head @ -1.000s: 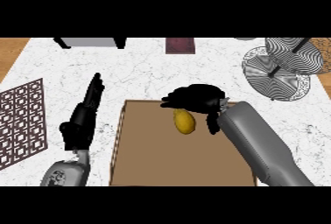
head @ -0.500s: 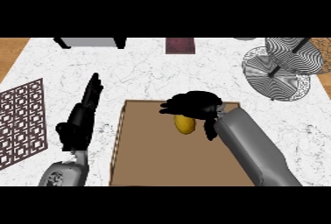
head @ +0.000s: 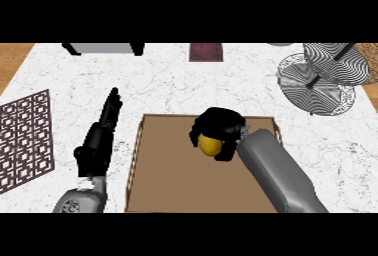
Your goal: Pick the lemon from the tray and place it in the tiered basket
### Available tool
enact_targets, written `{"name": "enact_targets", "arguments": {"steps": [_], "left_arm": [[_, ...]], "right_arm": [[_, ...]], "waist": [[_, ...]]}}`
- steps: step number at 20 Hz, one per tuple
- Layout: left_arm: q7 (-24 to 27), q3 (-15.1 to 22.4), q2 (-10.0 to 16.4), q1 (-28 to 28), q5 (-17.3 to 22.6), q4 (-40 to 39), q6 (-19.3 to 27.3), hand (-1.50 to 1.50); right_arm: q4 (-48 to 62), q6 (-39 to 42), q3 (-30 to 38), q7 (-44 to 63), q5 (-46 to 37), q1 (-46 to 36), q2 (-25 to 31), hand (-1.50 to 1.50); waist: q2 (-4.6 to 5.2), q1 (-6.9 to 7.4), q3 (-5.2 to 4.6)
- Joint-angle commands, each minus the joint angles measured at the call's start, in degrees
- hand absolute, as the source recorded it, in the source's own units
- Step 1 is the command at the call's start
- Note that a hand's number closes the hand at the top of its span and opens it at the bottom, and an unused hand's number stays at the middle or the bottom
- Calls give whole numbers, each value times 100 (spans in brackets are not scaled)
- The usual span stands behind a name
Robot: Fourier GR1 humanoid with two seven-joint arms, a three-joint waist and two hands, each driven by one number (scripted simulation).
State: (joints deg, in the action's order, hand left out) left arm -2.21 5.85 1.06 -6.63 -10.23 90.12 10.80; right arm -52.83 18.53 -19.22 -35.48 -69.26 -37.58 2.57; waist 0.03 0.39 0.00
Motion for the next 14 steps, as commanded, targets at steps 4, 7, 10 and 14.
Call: {"name": "enact_targets", "arguments": {"steps": [4, 7, 10, 14], "left_arm": [[-176, -195, 70, -233, 137, -53, -163, 0], [-147, -143, 91, -97, 103, 112, -117, 0], [-111, -294, 180, -27, 45, 2, -14, 0], [-57, -337, 166, 27, 124, -53, -43, 0]], "right_arm": [[-45, -927, -24, -203, -336, 278, -171, 150], [422, -886, 534, 1581, -428, 170, 86, 150], [689, -607, 1190, 3118, -626, 311, 665, 150], [673, -640, 1765, 5011, -820, 337, 683, 150]], "waist": [[-2, -23, 0], [-21, -63, -3], [-64, -405, -41], [-50, -344, -31]]}}
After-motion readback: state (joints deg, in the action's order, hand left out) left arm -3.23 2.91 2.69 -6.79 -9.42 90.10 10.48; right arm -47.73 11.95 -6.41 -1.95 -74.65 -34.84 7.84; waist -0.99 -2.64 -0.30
